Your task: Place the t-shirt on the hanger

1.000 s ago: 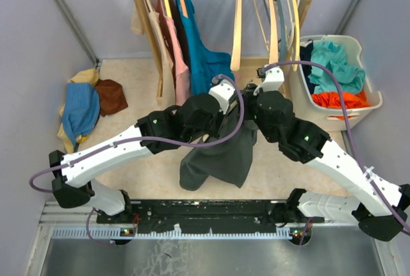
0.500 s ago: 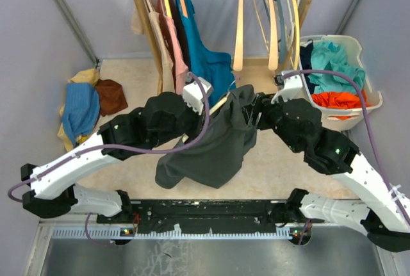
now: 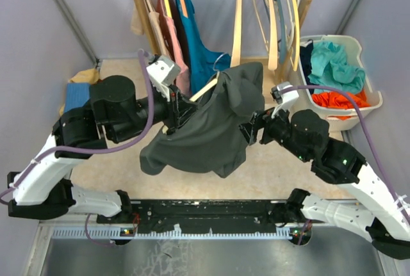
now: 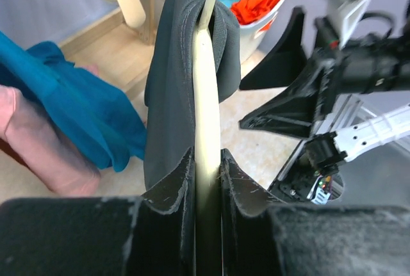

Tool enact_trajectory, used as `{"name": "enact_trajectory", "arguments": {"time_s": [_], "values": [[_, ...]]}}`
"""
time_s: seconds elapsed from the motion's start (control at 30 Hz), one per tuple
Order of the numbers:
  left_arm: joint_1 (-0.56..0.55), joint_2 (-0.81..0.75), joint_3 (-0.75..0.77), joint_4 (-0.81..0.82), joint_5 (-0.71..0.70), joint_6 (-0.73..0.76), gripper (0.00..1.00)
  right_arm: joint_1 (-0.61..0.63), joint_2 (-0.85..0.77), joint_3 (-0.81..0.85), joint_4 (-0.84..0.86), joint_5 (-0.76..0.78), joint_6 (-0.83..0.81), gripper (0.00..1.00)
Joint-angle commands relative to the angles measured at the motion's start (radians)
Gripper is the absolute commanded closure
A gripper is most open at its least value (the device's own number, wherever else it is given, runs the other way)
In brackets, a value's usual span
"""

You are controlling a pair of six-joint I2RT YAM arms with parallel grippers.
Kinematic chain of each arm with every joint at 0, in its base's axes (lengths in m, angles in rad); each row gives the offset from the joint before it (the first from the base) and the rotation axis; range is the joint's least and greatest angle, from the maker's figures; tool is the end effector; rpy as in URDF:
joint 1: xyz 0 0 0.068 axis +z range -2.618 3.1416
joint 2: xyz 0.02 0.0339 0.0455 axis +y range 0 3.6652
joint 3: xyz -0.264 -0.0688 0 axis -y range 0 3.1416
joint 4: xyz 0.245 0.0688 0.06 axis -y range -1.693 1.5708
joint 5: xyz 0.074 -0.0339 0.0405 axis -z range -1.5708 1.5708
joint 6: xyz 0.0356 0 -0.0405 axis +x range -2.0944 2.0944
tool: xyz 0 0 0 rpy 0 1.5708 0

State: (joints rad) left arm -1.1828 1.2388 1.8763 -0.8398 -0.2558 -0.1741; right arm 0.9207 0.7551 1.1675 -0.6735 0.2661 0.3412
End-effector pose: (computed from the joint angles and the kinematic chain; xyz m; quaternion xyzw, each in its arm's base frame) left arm 0.0845 -0.1830 0.5353 0.3008 0.7118 -0.3165 0.5501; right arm 0.0879 0.1001 0.4196 -0.1472 0.7764 0.2711 0.5495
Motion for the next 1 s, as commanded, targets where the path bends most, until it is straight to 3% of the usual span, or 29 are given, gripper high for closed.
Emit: {"name": "enact_trajectory", "arguments": {"time_s": [0.0, 0.4, 0.47, 0.57, 0.67, 0.97], "values": [[0.001, 0.022, 0.087, 0.014, 0.062, 0.025, 0.98, 0.006, 0.005, -0.033, 0.094, 0.035, -0.047, 0.28], [0.002, 0.082, 0.167, -0.020, 0.108, 0.031, 0.98, 0.013, 0.043, -0.031, 0.180, 0.244, -0.127, 0.26], [0.001, 0.088, 0.167, -0.021, 0.114, 0.031, 0.98, 0.014, 0.044, -0.037, 0.198, 0.263, -0.140, 0.35], [0.002, 0.091, 0.161, -0.021, 0.111, 0.034, 0.98, 0.014, 0.043, -0.036, 0.220, 0.257, -0.155, 0.74], [0.001, 0.088, 0.161, -0.035, 0.098, 0.034, 0.98, 0.014, 0.032, -0.025, 0.218, 0.250, -0.150, 1.00], [0.002, 0.057, 0.139, -0.090, 0.063, 0.033, 0.98, 0.014, -0.019, 0.077, 0.133, 0.367, -0.147, 1.00]]}}
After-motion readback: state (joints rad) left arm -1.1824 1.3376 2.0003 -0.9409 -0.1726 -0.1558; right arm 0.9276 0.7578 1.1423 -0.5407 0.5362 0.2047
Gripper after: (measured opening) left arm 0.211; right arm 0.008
